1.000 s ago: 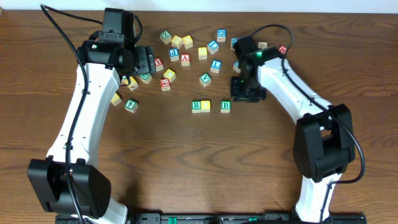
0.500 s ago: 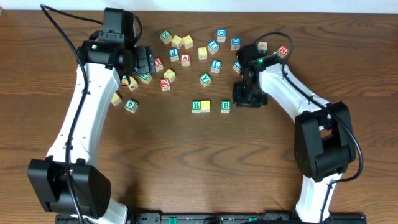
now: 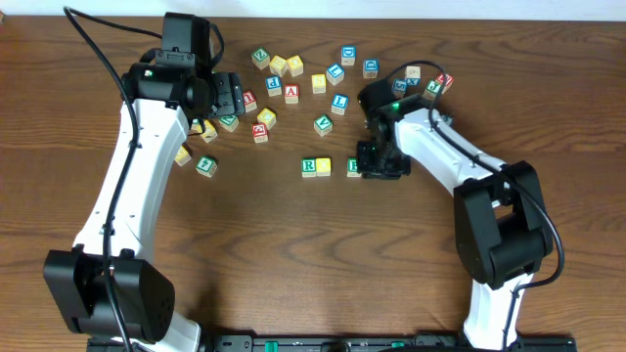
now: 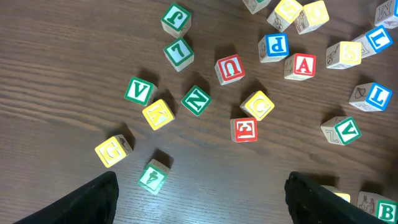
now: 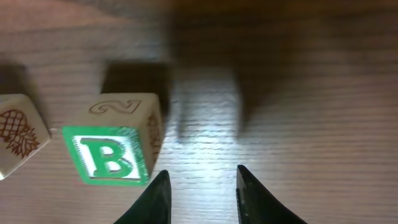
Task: Spell out ROBOT
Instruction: 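Push the B block leftward with the right gripper against the O block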
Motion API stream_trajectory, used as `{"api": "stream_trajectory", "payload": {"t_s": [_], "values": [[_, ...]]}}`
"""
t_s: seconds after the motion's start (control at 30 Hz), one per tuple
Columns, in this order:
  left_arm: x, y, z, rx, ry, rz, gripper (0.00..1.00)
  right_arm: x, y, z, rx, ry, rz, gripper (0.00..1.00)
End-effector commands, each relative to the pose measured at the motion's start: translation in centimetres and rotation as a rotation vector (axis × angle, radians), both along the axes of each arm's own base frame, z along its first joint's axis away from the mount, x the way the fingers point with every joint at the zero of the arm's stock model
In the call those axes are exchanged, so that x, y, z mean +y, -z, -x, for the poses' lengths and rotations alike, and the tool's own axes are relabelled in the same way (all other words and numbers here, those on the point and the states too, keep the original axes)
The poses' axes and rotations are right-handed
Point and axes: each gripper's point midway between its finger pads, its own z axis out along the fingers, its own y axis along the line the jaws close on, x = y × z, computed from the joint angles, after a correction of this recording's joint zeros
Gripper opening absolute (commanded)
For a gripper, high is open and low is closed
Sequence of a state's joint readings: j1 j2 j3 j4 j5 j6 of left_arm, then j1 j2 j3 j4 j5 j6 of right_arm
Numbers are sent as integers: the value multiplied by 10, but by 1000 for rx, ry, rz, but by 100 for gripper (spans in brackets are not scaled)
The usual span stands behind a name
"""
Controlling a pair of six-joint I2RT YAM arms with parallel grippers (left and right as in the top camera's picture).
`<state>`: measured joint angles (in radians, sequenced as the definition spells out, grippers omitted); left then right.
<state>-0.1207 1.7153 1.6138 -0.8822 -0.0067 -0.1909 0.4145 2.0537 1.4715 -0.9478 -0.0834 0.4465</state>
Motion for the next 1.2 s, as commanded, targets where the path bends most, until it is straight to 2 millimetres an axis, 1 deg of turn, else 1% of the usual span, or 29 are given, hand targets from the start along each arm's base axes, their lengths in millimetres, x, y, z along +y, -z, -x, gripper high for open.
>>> {"api": "stream_trajectory", "payload": {"t_s": [0.0, 0.37, 0.53, 0.67, 0.77, 0.87, 1.0, 1.17], "values": [[2, 7, 1, 18, -16, -7, 85, 6, 5, 7, 21, 27, 2, 29], [2, 7, 1, 18, -16, -7, 84, 17, 5, 3, -9, 14, -14, 31], [2, 7, 1, 18, -16, -7, 84, 18, 5, 0, -22, 13, -20, 31], [2, 8, 1, 18, -16, -7, 84, 16, 5, 2, -17, -10, -14, 33], [2, 8, 1, 18, -16, -7, 84, 8, 5, 3, -3, 3, -1, 33], [2, 8, 1, 18, -16, -7, 84, 6, 5, -3, -17, 15, -7, 33], [2, 8, 1, 18, -16, -7, 84, 10, 4, -13, -57, 17, -26, 33], [2, 8, 1, 18, -16, -7, 84, 11, 4, -19, -81, 18, -30, 33]]}}
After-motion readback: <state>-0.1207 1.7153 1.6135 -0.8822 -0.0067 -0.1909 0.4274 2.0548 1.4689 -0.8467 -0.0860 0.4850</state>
